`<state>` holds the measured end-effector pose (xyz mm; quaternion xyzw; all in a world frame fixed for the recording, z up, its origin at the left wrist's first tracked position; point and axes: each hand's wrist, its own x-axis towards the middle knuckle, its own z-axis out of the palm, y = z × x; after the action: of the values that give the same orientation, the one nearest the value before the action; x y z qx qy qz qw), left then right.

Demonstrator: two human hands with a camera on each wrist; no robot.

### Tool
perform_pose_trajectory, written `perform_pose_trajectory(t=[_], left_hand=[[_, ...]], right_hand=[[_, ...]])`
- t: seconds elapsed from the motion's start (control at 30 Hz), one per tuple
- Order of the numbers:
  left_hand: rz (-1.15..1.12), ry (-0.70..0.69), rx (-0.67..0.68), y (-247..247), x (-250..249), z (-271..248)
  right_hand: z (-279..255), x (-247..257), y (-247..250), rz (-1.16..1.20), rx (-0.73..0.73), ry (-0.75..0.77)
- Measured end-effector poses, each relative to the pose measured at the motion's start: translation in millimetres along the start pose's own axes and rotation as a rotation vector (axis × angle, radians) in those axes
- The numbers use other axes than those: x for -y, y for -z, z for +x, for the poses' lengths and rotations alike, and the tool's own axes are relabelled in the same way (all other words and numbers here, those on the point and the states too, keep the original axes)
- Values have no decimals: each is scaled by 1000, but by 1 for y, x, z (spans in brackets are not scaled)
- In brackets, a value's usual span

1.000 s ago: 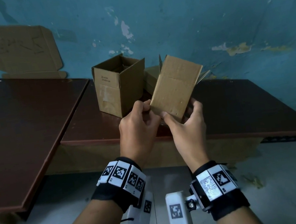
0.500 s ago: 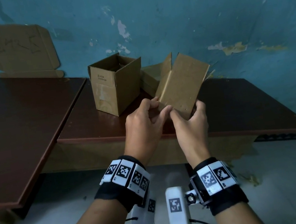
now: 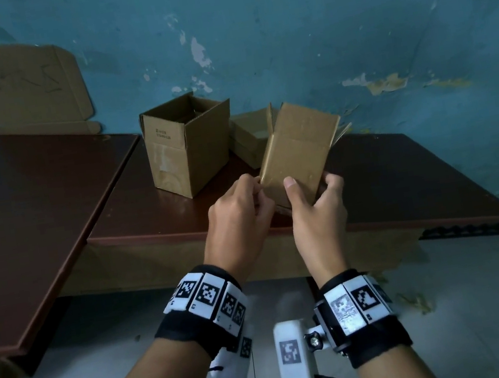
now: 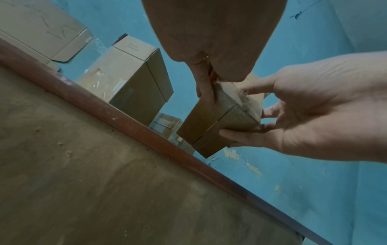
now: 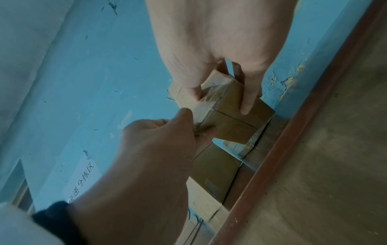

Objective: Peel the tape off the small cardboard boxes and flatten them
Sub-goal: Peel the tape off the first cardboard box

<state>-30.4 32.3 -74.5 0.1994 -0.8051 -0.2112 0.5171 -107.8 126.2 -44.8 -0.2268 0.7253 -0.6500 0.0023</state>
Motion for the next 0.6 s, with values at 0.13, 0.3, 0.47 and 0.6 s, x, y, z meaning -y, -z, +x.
perform_pose_trajectory(t=[0.13,0.3,0.47,0.6], left_hand=[[-25,46,4,2,2,3],[-115,135,21,4,6,4],[-286,263,68,10,-3,4],[-285,253,51,11,-5,4]], right_hand=[[2,-2,-1,-28,13,-12],[1,-1,-2,-33,31,-39],[3,0,0,-8,40,-68],[4,-3,1,-10,55,-72]])
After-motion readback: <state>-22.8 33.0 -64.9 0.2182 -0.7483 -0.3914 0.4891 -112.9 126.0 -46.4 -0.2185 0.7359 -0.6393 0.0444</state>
